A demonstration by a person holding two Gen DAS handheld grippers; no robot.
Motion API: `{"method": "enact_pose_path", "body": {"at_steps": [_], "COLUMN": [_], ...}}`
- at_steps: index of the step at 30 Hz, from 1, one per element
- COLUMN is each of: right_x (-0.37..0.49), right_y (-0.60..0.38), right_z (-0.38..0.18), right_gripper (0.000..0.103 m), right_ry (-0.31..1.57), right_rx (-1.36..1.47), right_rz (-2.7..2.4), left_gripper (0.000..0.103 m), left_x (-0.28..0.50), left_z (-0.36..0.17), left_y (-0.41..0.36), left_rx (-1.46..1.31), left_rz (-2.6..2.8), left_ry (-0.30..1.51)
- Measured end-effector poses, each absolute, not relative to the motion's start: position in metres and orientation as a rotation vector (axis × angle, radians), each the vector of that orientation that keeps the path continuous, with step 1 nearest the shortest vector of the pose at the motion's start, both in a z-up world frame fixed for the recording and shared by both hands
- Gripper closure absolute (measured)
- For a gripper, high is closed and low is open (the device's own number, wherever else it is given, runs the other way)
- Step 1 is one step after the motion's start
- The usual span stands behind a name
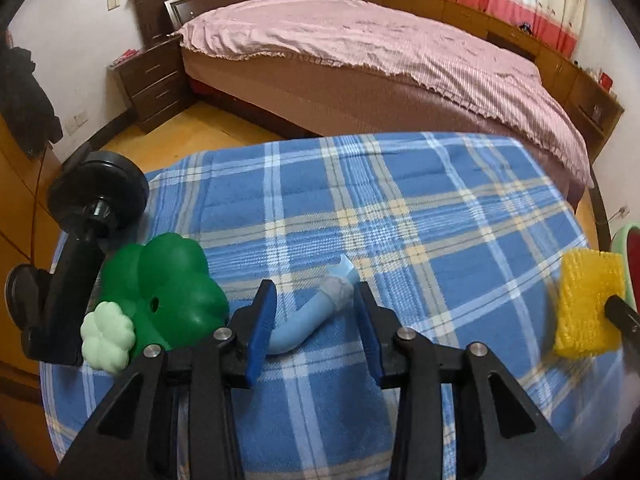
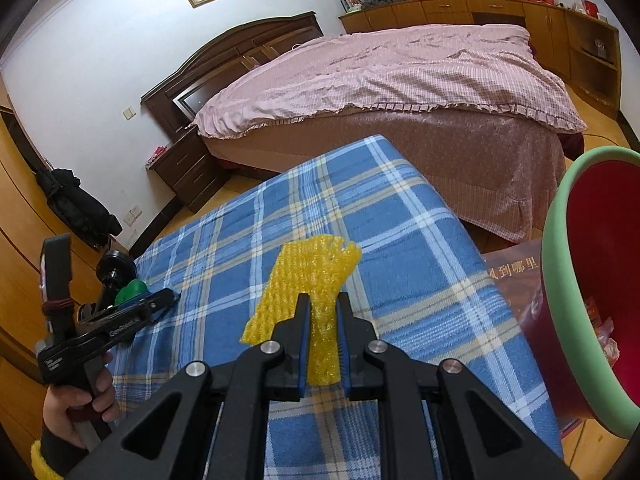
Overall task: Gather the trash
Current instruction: 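Grasp the blue plastic pipe with left tool while right tool holds foam net, then carry the blue pipe and yellow foam net over the red bucket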
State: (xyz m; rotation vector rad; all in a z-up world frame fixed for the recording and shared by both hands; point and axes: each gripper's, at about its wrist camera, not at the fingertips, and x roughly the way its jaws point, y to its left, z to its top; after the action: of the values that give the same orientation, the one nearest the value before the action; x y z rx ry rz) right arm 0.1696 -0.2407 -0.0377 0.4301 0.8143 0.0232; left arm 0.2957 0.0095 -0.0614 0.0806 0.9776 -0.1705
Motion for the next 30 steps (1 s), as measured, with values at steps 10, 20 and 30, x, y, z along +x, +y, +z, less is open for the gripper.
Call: {"method": "enact_pose_path", "body": {"at_steps": [10,20,30], "right_x": [0.166,0.14,0.096], "right_y": [-0.242,-0.251,-0.282], "right_z": [-0.037,-0.021,-0.002], "right_gripper": [0.089,0.089,0.089], "right_ry": [0.808,0.769,0.703], "right_rx": [0.447,0.464,0.489], "right_rz": [0.03,0.032,-0.027], "left_gripper": [0.088,0.089,0.089], "left_x": [0.281,0.241,0.194], "left_z": [-0.064,-0.051,-0.02], "left_y": [0.009,-0.001,-0.041], "left_rx": [0.047,-0.091,-0.108], "left_rz": [-0.242,-0.323,-0.442], "left_ry": [0.995,0.981,0.915]}}
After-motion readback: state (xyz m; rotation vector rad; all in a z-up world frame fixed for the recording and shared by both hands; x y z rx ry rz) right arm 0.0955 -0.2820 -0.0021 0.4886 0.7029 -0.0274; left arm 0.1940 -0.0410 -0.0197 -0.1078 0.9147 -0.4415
